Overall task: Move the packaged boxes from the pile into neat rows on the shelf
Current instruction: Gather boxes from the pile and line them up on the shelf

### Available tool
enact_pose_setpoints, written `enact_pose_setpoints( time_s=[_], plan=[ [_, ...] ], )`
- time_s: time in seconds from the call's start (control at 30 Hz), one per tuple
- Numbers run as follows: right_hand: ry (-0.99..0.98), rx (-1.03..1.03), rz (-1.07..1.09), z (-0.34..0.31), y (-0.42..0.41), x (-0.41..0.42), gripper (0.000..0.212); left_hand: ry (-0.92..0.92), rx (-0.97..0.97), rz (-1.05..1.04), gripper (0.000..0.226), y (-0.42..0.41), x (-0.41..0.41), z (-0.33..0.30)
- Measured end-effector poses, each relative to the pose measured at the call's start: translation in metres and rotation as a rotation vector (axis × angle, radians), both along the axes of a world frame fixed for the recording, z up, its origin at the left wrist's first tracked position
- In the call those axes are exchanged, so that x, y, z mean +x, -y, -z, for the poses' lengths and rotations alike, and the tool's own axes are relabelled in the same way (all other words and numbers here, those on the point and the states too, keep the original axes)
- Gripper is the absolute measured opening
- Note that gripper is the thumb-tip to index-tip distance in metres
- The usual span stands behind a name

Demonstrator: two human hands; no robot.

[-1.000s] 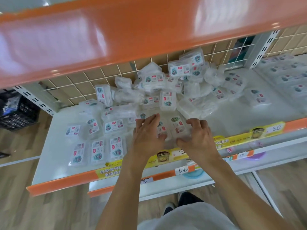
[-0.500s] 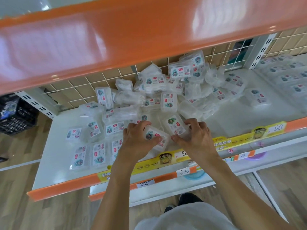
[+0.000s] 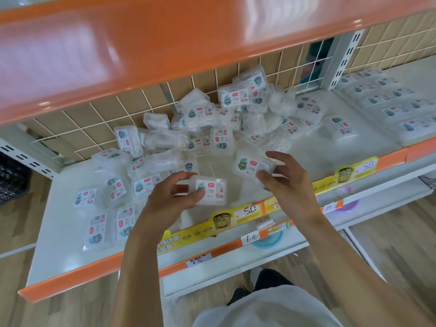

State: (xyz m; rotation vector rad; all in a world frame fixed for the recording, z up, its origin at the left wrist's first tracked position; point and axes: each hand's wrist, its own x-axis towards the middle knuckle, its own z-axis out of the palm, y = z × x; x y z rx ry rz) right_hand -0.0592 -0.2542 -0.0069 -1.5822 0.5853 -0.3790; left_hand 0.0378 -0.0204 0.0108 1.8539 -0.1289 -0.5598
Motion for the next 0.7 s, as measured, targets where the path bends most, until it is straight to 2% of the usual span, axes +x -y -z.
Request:
enact_pose_setpoints(
  time_s=[0.13, 0.47, 0.7],
  plan=[
    [0.059, 0.128, 0.105, -0.007, 0.017, -0.015, 0.038, -0.023, -0.087, 0.005, 0.034, 0.018, -0.008, 0.001],
    [0.114, 0.127, 0.266, -0.012, 0.079, -0.062, 0.030, -0.032, -0.180, 0.059, 0.035, 0.093, -0.018, -0.003],
    [0.103, 0.125, 0.365, -0.014, 0.150, -0.111, 0.030, -0.060, -0.212, 0.116, 0.033, 0.185, -0.036, -0.002]
  ],
)
